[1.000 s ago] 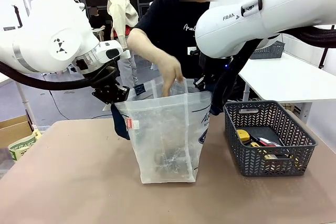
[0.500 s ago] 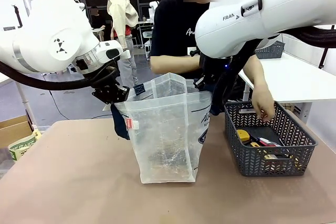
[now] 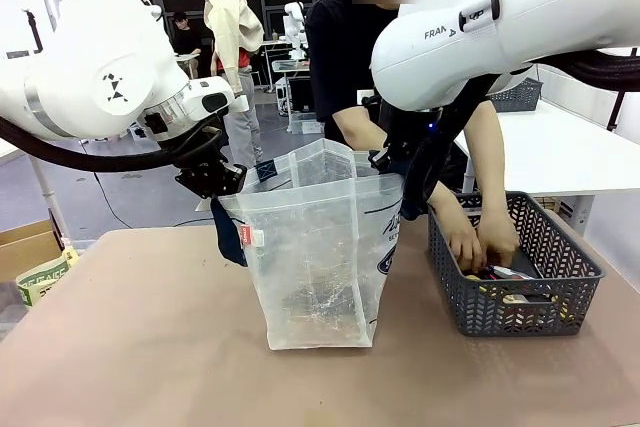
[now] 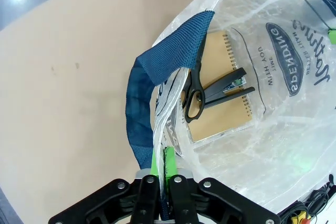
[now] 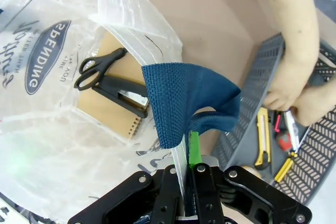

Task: Transfer purchased items from the store into the shopping bag.
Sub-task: Move the Reusable shopping bag to the right side of the table.

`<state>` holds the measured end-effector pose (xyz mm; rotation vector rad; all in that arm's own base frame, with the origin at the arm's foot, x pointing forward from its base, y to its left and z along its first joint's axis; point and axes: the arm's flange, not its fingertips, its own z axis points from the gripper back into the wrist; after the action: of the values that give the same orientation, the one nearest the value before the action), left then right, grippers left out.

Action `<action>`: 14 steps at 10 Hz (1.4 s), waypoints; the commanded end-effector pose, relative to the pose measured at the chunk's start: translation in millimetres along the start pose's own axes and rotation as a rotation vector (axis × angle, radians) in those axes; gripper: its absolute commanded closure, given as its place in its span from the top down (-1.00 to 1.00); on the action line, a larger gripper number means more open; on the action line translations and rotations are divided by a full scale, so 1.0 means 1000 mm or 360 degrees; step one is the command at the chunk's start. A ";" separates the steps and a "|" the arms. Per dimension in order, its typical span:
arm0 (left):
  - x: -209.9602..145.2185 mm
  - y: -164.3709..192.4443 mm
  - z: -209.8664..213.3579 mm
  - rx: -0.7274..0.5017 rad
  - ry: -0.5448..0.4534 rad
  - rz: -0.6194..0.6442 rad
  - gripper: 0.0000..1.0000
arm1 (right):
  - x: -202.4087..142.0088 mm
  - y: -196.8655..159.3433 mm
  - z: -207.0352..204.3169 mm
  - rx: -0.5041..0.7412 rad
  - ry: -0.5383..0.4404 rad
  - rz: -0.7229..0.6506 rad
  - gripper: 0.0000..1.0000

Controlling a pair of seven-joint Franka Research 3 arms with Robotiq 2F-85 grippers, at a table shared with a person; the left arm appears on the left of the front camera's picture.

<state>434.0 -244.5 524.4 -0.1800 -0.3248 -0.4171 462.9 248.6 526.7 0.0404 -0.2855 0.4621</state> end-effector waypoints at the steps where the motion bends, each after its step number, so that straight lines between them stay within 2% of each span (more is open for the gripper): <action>1: 0.000 0.002 0.001 0.0001 -0.0003 0.0008 -1.00 | 0.000 0.000 0.000 0.0000 -0.0003 -0.0002 -1.00; 14: 0.000 0.002 0.001 0.0001 -0.0003 0.0008 -1.00 | 0.000 0.000 0.000 0.0000 -0.0003 -0.0002 -1.00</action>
<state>434.0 -244.5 524.4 -0.1800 -0.3248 -0.4171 462.9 248.6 526.7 0.0404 -0.2855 0.4622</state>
